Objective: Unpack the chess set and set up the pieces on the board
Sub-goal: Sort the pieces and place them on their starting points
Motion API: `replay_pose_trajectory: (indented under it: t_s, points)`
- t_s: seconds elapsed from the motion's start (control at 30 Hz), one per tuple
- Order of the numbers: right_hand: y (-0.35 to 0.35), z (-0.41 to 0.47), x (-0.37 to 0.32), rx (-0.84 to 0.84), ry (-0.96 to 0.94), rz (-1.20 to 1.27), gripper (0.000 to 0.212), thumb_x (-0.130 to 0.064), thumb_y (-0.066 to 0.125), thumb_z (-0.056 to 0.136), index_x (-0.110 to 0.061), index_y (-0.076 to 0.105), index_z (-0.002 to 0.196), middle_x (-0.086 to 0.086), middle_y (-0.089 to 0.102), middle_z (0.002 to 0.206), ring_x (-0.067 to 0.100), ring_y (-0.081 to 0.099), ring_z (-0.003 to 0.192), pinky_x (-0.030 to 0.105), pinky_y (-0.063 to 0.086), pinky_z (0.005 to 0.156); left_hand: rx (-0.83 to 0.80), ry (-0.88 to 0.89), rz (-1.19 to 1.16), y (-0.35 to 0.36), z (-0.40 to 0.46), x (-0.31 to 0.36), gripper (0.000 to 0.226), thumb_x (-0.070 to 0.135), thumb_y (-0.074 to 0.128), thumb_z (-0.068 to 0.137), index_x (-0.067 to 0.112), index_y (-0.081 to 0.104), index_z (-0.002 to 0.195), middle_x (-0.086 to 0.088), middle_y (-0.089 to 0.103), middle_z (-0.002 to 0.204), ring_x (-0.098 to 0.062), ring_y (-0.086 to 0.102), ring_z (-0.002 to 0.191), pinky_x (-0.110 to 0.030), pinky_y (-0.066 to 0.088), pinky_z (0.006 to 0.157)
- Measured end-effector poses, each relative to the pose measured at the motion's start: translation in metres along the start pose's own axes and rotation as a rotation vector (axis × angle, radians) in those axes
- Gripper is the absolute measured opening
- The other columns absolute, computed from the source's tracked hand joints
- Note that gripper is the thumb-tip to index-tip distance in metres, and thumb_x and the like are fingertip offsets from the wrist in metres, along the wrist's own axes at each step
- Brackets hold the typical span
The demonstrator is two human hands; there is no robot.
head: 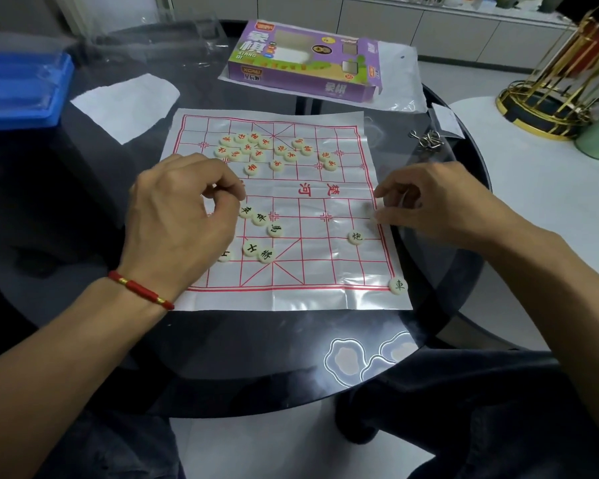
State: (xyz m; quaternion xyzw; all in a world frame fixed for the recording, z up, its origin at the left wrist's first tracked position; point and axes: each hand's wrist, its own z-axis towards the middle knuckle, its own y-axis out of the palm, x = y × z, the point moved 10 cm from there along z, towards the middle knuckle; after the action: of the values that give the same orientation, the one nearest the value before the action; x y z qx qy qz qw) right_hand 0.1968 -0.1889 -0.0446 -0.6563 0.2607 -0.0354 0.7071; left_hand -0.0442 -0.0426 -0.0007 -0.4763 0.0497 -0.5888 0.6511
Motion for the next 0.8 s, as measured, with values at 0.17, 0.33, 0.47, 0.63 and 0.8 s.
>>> replay_pose_trajectory:
  t_s: [0.17,0.33,0.47,0.63,0.8]
  points:
    - [-0.008,0.009,-0.057,0.099,-0.141,0.070,0.026,-0.041,0.072,0.088,-0.023,0.074,0.106,-0.014,0.067,0.087,0.003,0.064,0.074,0.024,0.058,0.067,-0.010,-0.102,0.039,-0.003,0.004,-0.017,0.018,0.011,0.059,0.089,0.016,0.075,0.084,0.000,0.072,0.087,-0.017,0.061,0.083,-0.042,0.057,0.078]
    - [0.038,0.028,-0.114,-0.027,-0.300,-0.066,0.025,-0.039,0.069,0.093,-0.023,0.071,0.113,-0.011,0.062,0.096,0.004,0.054,0.077,0.015,0.042,0.061,-0.096,-0.175,0.095,0.006,0.005,-0.028,0.015,0.013,0.062,0.088,0.022,0.075,0.088,0.003,0.072,0.096,-0.020,0.060,0.095,-0.042,0.053,0.088]
    - [0.053,0.035,-0.127,-0.034,-0.323,-0.124,0.025,-0.046,0.066,0.093,-0.025,0.071,0.106,-0.007,0.064,0.096,0.012,0.056,0.079,0.022,0.042,0.059,-0.118,-0.170,0.104,0.009,0.004,-0.027,0.014,0.014,0.063,0.089,0.022,0.075,0.088,0.001,0.072,0.099,-0.020,0.059,0.098,-0.039,0.049,0.089]
    - [0.051,0.030,-0.131,-0.075,-0.358,-0.124,0.023,-0.038,0.068,0.094,-0.023,0.071,0.112,-0.006,0.067,0.101,0.012,0.060,0.084,0.022,0.049,0.066,-0.129,-0.161,0.096,0.010,0.003,-0.025,0.015,0.013,0.063,0.088,0.022,0.074,0.088,0.001,0.072,0.099,-0.019,0.059,0.098,-0.038,0.049,0.088]
    - [0.019,-0.003,-0.118,-0.094,-0.383,-0.054,0.022,-0.028,0.070,0.092,-0.022,0.074,0.113,-0.007,0.069,0.101,0.005,0.060,0.078,0.010,0.045,0.068,-0.182,-0.124,0.089,0.017,-0.001,-0.017,0.016,0.013,0.061,0.088,0.023,0.074,0.088,0.007,0.064,0.088,-0.022,0.058,0.097,-0.041,0.052,0.085]
